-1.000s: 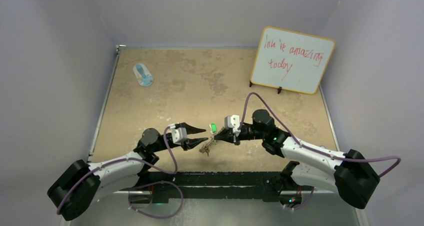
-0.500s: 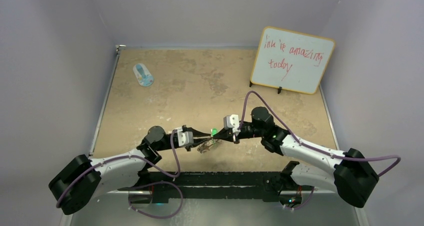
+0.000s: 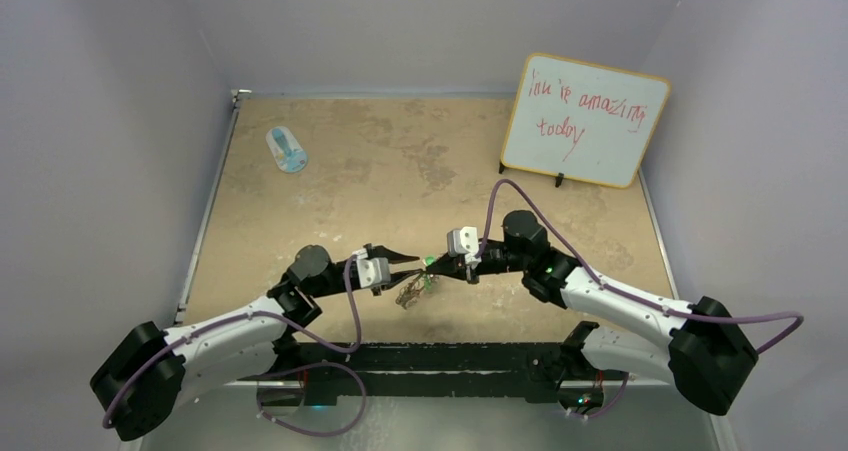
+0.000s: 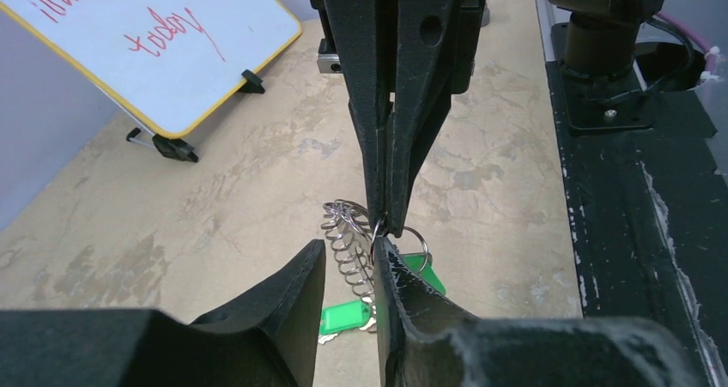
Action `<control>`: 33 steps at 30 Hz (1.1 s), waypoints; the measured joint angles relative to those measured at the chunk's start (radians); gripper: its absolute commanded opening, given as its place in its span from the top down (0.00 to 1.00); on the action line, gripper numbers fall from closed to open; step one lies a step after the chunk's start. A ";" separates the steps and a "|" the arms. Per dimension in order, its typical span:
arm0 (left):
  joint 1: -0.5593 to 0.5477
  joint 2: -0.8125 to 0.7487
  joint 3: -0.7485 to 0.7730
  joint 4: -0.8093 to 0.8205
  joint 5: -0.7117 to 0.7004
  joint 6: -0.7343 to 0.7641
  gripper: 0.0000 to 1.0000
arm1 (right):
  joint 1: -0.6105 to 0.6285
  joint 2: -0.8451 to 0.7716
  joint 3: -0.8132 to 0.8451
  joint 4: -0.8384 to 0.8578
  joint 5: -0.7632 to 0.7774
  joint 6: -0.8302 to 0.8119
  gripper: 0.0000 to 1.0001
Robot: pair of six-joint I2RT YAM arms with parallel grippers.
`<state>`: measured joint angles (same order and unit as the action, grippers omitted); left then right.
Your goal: Put the keys on the keyring
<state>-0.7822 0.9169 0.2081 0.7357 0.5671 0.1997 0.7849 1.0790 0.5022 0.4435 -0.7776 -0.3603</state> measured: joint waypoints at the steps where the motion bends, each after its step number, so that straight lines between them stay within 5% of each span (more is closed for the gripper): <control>1: 0.000 -0.013 0.001 -0.018 -0.007 0.007 0.73 | 0.000 -0.001 0.001 0.000 0.000 -0.001 1.00; 15: -0.018 -0.112 0.016 -0.230 -0.091 0.079 0.70 | -0.001 0.014 0.024 -0.012 -0.005 -0.007 1.00; 33: -0.039 -0.050 0.016 -0.166 -0.134 0.062 0.74 | -0.009 0.132 0.090 -0.004 -0.027 0.038 1.00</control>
<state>-0.8207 0.8673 0.2241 0.5697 0.4328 0.2615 0.7757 1.2110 0.5919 0.4397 -0.8051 -0.3222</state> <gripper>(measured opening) 0.279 0.005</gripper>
